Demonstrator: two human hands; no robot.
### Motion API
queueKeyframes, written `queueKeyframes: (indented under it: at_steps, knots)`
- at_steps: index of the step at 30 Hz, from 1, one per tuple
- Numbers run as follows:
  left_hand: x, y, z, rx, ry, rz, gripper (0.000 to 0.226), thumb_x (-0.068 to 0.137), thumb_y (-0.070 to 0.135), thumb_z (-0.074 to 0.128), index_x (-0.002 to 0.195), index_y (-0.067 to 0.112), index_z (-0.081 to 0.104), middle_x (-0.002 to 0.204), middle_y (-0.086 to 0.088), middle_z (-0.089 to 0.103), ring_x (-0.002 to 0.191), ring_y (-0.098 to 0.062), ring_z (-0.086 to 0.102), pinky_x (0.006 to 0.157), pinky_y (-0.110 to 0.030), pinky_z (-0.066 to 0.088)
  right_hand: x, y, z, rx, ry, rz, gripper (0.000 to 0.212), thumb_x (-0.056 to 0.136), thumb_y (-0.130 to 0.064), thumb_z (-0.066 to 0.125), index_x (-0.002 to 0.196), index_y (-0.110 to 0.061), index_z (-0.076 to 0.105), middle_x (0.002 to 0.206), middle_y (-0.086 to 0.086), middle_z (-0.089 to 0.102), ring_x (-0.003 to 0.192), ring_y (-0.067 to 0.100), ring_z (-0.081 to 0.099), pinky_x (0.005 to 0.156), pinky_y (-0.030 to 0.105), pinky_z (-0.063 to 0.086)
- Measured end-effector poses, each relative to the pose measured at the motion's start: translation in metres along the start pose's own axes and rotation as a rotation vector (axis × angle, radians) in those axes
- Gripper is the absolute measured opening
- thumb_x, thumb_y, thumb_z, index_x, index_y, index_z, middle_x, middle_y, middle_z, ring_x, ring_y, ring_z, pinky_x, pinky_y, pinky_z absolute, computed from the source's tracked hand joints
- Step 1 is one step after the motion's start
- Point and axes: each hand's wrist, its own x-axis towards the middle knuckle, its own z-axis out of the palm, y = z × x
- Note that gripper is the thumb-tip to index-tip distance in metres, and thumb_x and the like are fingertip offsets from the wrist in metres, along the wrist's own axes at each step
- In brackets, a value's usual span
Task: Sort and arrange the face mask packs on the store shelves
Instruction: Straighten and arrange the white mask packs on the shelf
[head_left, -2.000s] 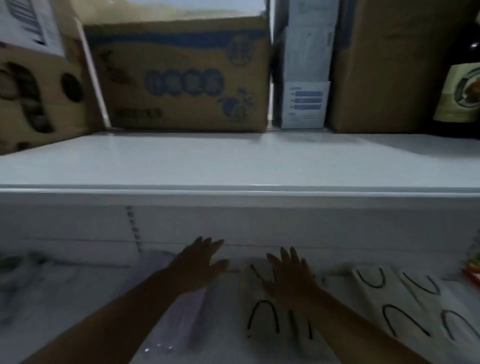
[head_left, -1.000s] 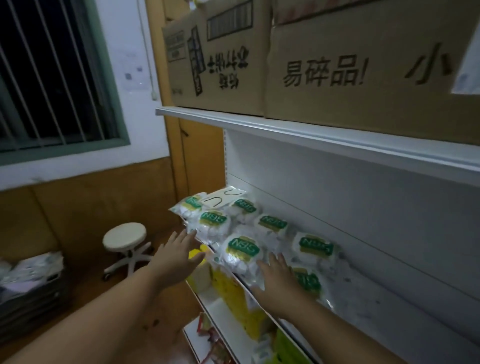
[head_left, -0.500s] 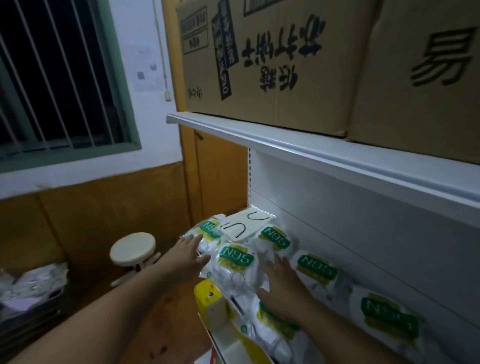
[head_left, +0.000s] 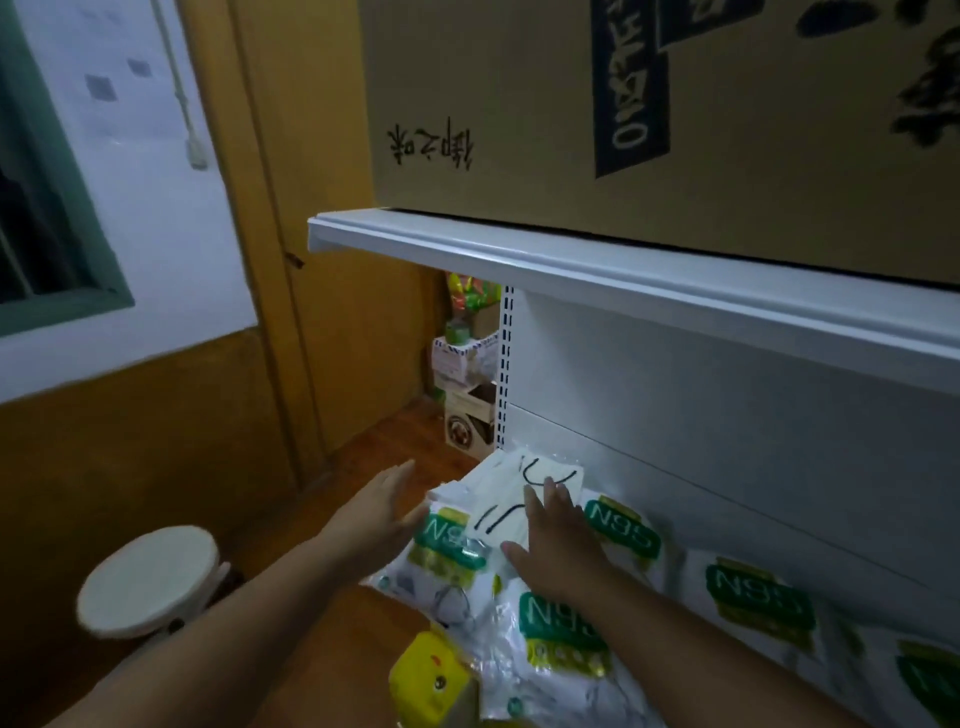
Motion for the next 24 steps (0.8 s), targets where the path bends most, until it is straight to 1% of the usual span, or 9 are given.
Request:
queueKeyframes:
  at_steps: [4,8,12,14,16,18,20,22,24]
  knots:
    - [0.031,-0.004,0.007,-0.124,-0.028,0.088,0.066,0.094,0.047,0.051,0.151,0.029,0.022,0.158,0.004,0.024,0.142,-0.016,0.029,0.108,-0.031,0.031,0.013,0.004,0.01,-0.042,-0.051,0.132,0.086,0.092,-0.055,0.043,0.153,-0.009,0.001,0.16,0.014,-0.005,0.147,0.03,-0.004,0.119,0.044,0.004]
    - [0.055,0.002,0.016,-0.208,-0.117,0.108,0.061,0.093,0.045,0.054,0.147,0.033,0.029,0.157,0.006,0.026,0.14,-0.018,0.033,0.109,-0.037,0.039,0.017,0.007,0.019,-0.069,-0.055,0.15,0.077,0.092,-0.057,0.041,0.152,-0.015,0.016,0.16,0.007,0.012,0.147,0.025,0.007,0.119,0.044,0.006]
    - [0.071,0.012,0.024,-0.307,-0.128,0.084,0.049,0.094,0.039,0.054,0.141,0.029,0.043,0.143,0.005,0.047,0.128,-0.017,0.048,0.089,-0.027,0.047,0.019,0.007,0.02,0.017,0.05,0.163,0.066,0.09,-0.051,0.052,0.145,-0.018,0.034,0.148,0.006,0.04,0.137,0.024,0.035,0.112,0.039,0.031]
    - [0.076,0.018,0.027,-0.527,-0.097,0.046,0.044,0.096,0.029,0.053,0.139,0.021,0.048,0.136,0.0,0.055,0.12,-0.016,0.054,0.082,-0.021,0.046,0.019,0.008,0.015,0.083,0.169,0.183,0.055,0.09,-0.046,0.057,0.137,-0.02,0.045,0.125,0.004,0.061,0.114,0.02,0.056,0.095,0.033,0.047]
    - [0.079,0.025,0.027,-0.827,-0.108,-0.048,0.041,0.096,0.019,0.053,0.136,0.01,0.051,0.124,-0.006,0.063,0.108,-0.016,0.06,0.08,-0.023,0.048,0.018,0.009,0.008,0.14,0.256,0.206,0.044,0.092,-0.043,0.054,0.132,-0.024,0.048,0.109,0.0,0.067,0.1,0.017,0.061,0.084,0.029,0.05]
    - [0.079,0.03,0.025,-1.083,-0.235,-0.151,0.041,0.098,0.02,0.051,0.135,0.003,0.049,0.107,-0.006,0.068,0.099,-0.017,0.065,0.084,-0.028,0.052,0.016,0.01,0.003,0.213,0.305,0.213,0.041,0.093,-0.045,0.05,0.13,-0.028,0.047,0.111,-0.003,0.066,0.102,0.016,0.06,0.083,0.027,0.046]
    - [0.08,0.031,0.024,-1.213,-0.411,-0.217,0.049,0.098,0.035,0.047,0.135,0.003,0.047,0.101,-0.008,0.071,0.093,-0.021,0.068,0.094,-0.039,0.051,0.014,0.005,0.0,0.291,0.331,0.14,0.044,0.091,-0.048,0.052,0.132,-0.032,0.045,0.122,-0.006,0.06,0.109,0.014,0.056,0.087,0.026,0.042]
    - [0.076,0.028,0.024,-1.254,-0.619,-0.195,0.058,0.095,0.052,0.043,0.134,0.009,0.051,0.113,-0.015,0.069,0.101,-0.03,0.067,0.099,-0.047,0.047,0.012,-0.007,-0.003,0.339,0.33,0.017,0.048,0.089,-0.048,0.054,0.133,-0.034,0.044,0.13,-0.008,0.055,0.115,0.013,0.052,0.092,0.025,0.039]
    - [0.072,0.024,0.023,-1.287,-0.747,-0.165,0.059,0.093,0.057,0.042,0.129,0.014,0.06,0.125,-0.019,0.063,0.113,-0.035,0.062,0.092,-0.047,0.052,0.01,-0.019,-0.003,0.324,0.295,-0.099,0.052,0.087,-0.045,0.057,0.135,-0.033,0.043,0.136,-0.005,0.051,0.123,0.013,0.048,0.099,0.026,0.037]
